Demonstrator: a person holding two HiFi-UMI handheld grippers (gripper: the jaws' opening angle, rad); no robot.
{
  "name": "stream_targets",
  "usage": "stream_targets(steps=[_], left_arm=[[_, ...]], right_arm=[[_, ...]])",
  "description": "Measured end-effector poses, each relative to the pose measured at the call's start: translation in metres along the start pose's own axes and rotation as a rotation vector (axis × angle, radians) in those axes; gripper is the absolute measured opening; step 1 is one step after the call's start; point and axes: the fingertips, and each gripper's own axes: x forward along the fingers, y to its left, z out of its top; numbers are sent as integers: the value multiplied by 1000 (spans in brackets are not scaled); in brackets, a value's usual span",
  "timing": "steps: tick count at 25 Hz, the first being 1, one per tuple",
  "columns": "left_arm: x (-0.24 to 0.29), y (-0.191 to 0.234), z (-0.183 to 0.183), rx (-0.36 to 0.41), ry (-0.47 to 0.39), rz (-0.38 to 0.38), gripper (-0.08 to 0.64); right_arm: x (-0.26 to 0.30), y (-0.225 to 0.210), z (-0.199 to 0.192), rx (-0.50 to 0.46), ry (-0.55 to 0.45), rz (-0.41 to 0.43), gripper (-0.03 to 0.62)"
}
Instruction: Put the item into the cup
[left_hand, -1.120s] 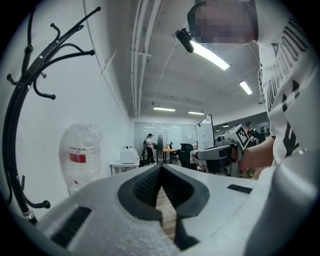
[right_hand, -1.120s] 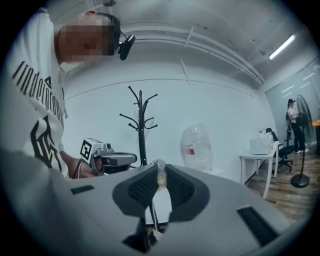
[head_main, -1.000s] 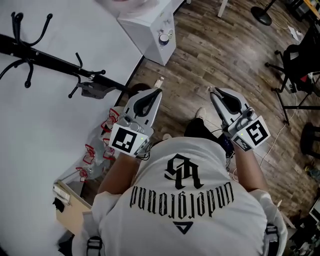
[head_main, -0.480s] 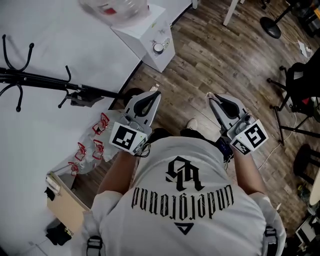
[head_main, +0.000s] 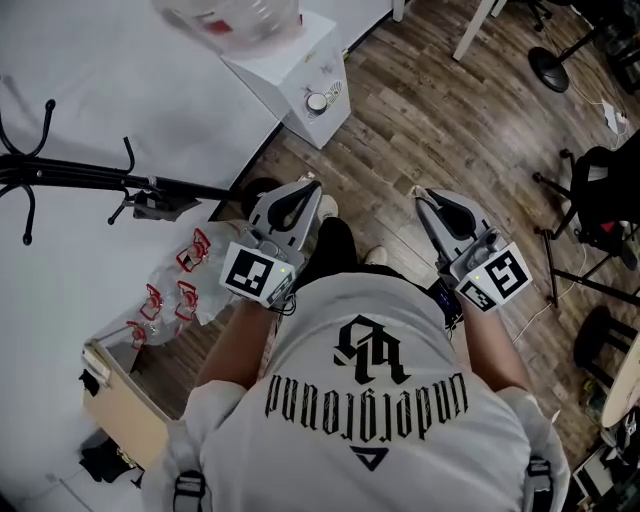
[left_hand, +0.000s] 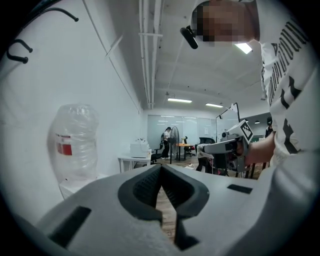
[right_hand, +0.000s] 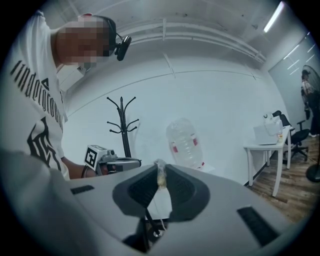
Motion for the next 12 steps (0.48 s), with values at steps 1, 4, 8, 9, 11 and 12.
stream_targets(steps=[1,4,8,9,11,12], left_arm=[[3,6,0,-2,-3,4,6],[13,30,-3,-18,-6,18,6],[26,69,-14,-43,-2,28,6],[30,79,-19,-43,5,26,6],[38,101,-29,-45,22,21,8],[43,112,-33,-44,29,21,8]], right_arm=[[6,-4,0,2,4,1,46],[27,-16,-1,1,17,8,46],[64,-34,-7,-7,37,17,46],[75,-39,-9,-12,41,14,46],[98,-51,-15,-20,54,8,46],[112,-57,-19,-20,62,7,46]])
